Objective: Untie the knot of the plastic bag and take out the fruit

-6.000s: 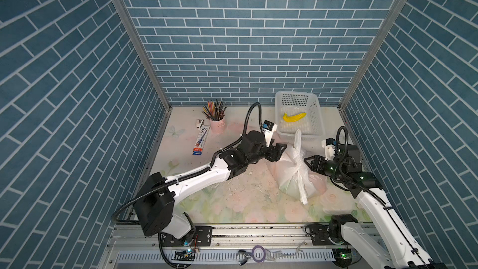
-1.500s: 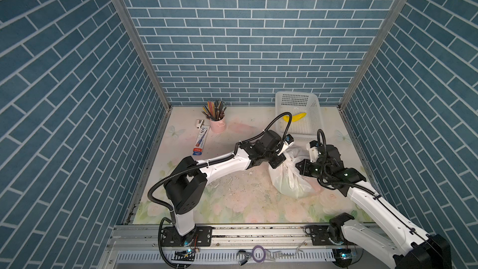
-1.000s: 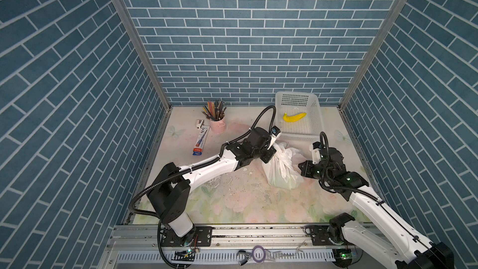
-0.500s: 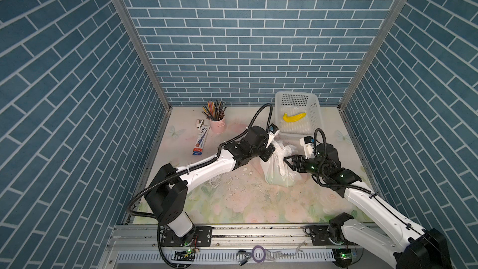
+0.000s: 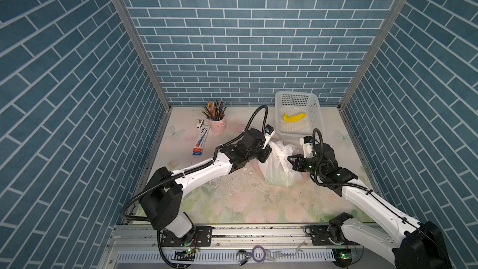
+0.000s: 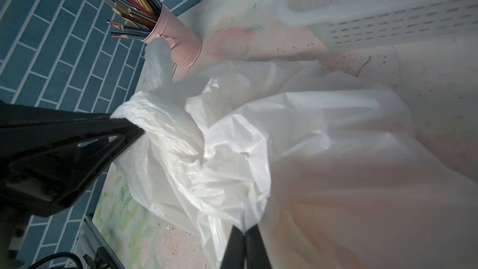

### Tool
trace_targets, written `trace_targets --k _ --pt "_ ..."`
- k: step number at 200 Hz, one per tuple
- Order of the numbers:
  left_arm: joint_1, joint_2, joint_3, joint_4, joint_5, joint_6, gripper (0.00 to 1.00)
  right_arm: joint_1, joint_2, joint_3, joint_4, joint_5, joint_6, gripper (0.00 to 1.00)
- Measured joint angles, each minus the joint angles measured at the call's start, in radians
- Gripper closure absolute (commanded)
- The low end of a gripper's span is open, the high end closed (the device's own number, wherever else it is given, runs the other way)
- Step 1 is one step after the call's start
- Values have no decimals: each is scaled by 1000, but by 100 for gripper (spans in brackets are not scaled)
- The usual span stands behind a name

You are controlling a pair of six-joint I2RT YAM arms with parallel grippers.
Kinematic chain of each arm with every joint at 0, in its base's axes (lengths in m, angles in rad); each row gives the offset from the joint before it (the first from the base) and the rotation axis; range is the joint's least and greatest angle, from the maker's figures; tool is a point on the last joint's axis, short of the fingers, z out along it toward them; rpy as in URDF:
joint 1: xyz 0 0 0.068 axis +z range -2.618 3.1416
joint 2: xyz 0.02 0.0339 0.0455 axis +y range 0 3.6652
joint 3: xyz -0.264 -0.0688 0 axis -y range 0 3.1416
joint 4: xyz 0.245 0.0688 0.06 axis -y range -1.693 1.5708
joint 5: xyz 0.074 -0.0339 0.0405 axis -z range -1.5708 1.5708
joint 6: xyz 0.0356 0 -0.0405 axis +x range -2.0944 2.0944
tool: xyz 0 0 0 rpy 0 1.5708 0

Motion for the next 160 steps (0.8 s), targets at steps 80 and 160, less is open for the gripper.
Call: trace_targets --k 80,160 --pt "134 -140 -155 57 14 -103 100 1 -36 -49 -50 128 9 97" --pt "157 -215 -208 135 51 -142 62 2 -137 -38 -151 178 -2 53"
